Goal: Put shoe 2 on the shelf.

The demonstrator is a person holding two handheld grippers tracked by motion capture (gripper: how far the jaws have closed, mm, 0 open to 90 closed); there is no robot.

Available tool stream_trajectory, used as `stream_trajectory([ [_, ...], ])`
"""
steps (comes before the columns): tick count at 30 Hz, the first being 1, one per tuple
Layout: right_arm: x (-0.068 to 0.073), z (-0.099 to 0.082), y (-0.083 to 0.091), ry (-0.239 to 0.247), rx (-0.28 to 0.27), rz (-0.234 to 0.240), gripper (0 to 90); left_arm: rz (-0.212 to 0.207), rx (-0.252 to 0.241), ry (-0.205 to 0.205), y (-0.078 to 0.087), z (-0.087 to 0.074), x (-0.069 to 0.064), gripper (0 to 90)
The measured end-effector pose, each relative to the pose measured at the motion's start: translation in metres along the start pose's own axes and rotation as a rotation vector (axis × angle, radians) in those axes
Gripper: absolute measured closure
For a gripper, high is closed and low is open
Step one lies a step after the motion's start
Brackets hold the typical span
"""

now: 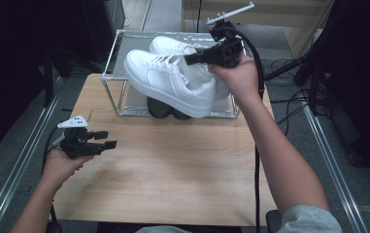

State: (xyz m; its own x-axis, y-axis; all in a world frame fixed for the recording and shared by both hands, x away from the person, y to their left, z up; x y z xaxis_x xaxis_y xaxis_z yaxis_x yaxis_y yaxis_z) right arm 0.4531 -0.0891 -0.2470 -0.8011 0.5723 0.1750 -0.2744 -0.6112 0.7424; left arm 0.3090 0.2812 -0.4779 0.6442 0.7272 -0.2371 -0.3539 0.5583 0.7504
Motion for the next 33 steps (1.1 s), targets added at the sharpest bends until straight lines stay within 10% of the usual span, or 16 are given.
stream_trajectory([
  [4, -0.016, 0.024, -0.010, -0.090, 0.019, -0.151, 78.2, 0.006, 0.016, -0.019, -0.004, 0.001, -0.001, 38.3],
  [13, -0.049, 0.052, -0.041, -0.350, -0.048, -0.289, 78.0, -0.020, 0.021, -0.044, -0.012, 0.008, -0.005, 38.2],
  [23, -0.052, 0.076, -0.072, -0.492, -0.081, -0.492, 77.7, -0.076, 0.054, -0.116, -0.031, 0.022, -0.014, 38.2],
  [33, -0.054, 0.071, -0.100, -0.550, -0.054, -0.481, 72.7, -0.087, 0.081, -0.133, -0.037, 0.025, -0.014, 38.2],
])
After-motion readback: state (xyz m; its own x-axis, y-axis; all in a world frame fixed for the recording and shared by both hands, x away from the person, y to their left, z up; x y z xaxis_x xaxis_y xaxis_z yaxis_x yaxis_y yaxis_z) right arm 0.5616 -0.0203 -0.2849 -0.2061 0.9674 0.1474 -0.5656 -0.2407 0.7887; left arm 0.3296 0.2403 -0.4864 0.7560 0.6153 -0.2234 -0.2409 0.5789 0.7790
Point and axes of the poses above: each handheld gripper's, and its own axes: y roughly backward along the jaws, z roughly out of its top, x roughly to its left, the point moved 2 cm from there along -y, roughly forward along the jaws, and after that the axes turned 13 degrees about x, right-handed, at the moved point
